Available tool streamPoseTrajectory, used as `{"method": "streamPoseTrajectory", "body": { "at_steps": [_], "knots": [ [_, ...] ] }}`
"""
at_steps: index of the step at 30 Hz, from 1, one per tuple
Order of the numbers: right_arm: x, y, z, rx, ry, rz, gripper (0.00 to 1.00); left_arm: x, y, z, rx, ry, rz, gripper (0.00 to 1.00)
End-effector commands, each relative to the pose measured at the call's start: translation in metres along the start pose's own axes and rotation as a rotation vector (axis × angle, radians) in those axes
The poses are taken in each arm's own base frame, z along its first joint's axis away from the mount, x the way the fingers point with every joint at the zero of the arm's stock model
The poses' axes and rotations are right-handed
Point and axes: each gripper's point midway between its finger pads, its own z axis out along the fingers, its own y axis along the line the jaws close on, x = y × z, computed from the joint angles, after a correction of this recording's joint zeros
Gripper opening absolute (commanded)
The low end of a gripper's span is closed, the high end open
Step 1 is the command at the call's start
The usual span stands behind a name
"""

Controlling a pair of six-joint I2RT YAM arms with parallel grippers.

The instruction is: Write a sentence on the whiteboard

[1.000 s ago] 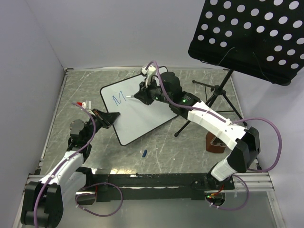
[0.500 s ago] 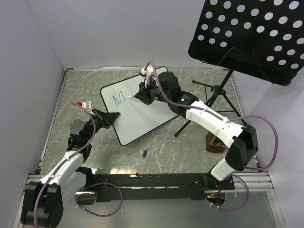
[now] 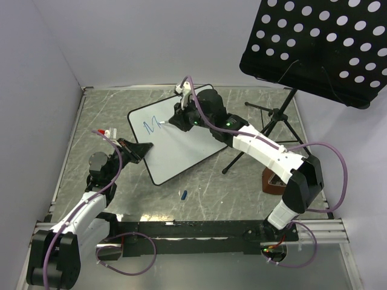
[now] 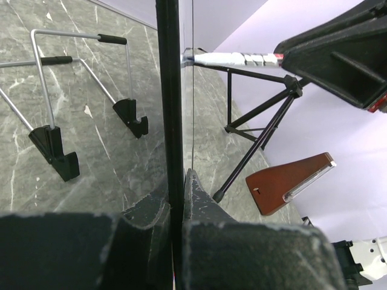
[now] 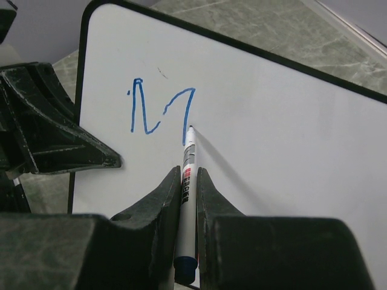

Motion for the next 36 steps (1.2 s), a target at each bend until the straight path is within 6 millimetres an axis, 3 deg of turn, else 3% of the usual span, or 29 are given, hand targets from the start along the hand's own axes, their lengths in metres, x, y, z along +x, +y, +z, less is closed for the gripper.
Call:
{"method": "streamPoseTrajectory", "body": {
  "at_steps": [1, 16, 36],
  "knots": [
    [-0.03, -0.006, 0.001, 0.023, -0.075, -0.016, 0.0, 0.0, -0.014, 0.001, 0.084, 0.021, 0.12, 0.01],
    [-0.027, -0.027, -0.003, 0.106, -0.061, 0.016, 0.0, 0.0, -0.014, 0.002, 0.083, 0.023, 0.124, 0.01],
    [-0.001, -0.001, -0.007, -0.014, 0.036, 0.03, 0.0, 0.0, -0.012, 0.002, 0.077, 0.026, 0.125, 0.01]
  ]
}}
